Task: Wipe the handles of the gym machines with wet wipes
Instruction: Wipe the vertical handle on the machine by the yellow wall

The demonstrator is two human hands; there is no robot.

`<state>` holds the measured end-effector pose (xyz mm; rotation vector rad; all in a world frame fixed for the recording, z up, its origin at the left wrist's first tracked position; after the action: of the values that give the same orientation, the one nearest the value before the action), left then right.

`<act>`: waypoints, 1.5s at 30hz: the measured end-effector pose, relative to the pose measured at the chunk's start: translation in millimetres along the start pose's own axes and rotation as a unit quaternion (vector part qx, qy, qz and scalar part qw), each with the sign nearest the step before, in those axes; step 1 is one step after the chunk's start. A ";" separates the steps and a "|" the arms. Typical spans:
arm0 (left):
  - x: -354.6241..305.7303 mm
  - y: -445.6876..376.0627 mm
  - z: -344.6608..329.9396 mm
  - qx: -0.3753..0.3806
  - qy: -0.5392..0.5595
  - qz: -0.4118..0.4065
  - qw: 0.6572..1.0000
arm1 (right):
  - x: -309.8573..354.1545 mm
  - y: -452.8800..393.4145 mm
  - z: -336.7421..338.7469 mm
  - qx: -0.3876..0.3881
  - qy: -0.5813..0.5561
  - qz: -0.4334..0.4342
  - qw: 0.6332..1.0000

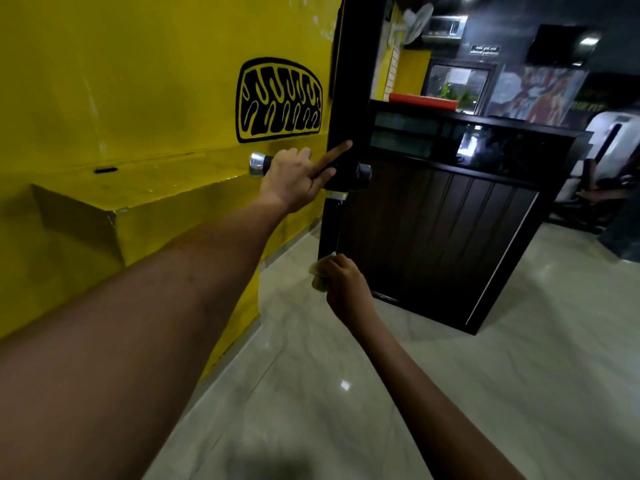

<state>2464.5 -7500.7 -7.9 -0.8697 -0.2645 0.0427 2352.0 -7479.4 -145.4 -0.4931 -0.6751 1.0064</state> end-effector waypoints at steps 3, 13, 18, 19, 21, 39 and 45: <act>-2.8 2.0 -0.2 0.018 -0.004 0.024 1.000 | 1.3 1.6 -0.5 0.005 -0.003 -0.006 1.000; -1.6 5.7 3.8 -0.068 0.013 0.037 0.997 | 2.2 6.5 2.2 -0.009 0.001 0.043 0.999; 1.3 3.7 0.8 -0.123 0.020 0.039 0.991 | -6.6 5.4 -1.4 -0.025 0.003 0.071 0.997; 1.4 5.4 -2.1 -0.128 0.019 0.039 0.991 | -9.3 6.5 -4.6 -0.022 0.001 0.073 0.997; 1.8 6.5 -4.1 -0.137 0.015 0.034 0.990 | -12.5 7.3 -10.4 -0.008 -0.007 0.078 0.997; 3.7 1.8 6.5 0.040 0.102 0.060 0.992 | 2.1 -80.4 104.8 -0.023 -0.067 -0.001 0.998; 12.3 2.5 1.8 0.010 0.186 0.085 0.979 | -2.7 -92.4 124.6 -0.115 -0.044 -0.050 0.991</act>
<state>2476.2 -7496.0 -6.1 -0.8612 0.1610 0.0406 2317.5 -7515.2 1.5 -0.6116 -0.8918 0.8638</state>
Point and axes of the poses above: each hand's wrist, its own y-axis away from the middle knuckle, its own z-axis out of the back of the hand, x = y × z, the point moved 9 cm from there along -y, towards the middle knuckle, and after that the axes turned 2 degrees about z, right-handed, at the moved point
